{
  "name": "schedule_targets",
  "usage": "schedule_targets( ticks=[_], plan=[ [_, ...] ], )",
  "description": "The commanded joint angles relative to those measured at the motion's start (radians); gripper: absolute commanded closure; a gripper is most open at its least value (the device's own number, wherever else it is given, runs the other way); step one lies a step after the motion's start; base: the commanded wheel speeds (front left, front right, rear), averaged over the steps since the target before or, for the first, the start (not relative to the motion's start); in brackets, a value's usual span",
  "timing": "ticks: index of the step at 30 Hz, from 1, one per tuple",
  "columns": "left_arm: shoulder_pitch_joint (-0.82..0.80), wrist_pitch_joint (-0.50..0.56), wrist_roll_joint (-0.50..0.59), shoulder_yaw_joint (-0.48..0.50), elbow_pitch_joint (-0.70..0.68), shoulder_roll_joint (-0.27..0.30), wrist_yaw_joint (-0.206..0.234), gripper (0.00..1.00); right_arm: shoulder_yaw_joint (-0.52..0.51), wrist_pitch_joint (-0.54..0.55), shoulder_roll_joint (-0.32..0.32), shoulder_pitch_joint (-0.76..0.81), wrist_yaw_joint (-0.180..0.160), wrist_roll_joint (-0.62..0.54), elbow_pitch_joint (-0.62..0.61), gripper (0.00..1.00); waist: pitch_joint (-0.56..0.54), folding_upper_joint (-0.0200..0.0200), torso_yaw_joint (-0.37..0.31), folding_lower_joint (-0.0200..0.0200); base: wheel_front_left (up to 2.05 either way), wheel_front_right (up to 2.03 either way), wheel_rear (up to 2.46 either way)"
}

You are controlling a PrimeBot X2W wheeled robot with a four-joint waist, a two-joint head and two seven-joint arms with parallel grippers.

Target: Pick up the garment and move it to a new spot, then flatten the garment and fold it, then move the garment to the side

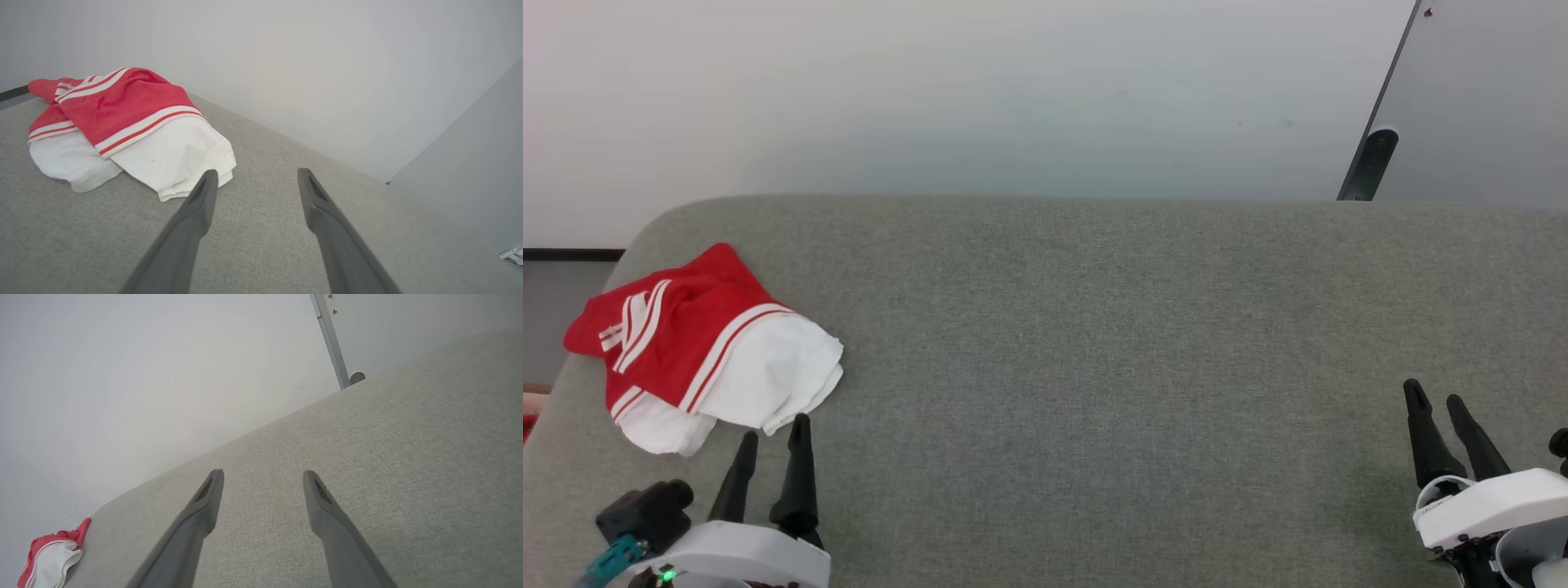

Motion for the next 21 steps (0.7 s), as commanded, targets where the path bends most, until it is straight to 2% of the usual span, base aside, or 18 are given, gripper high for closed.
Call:
schedule_targets(
  ticks=[1,21],
  plan=[
    [-0.005,-0.011,0.039,-0.002,-0.015,0.011,0.004,0.0,-0.006,-0.012,-0.011,-0.022,0.001,-0.035,-0.006,0.0,0.001,0.0,-0.001,0.0,0.0,0.0,0.0],
    [0.02,-0.059,0.226,-0.021,-0.021,0.023,0.002,0.0,-0.022,-0.06,-0.025,-0.018,0.001,-0.188,0.0,0.0,-0.002,0.0,-0.006,0.0,0.0,0.0,0.0]
  ],
)
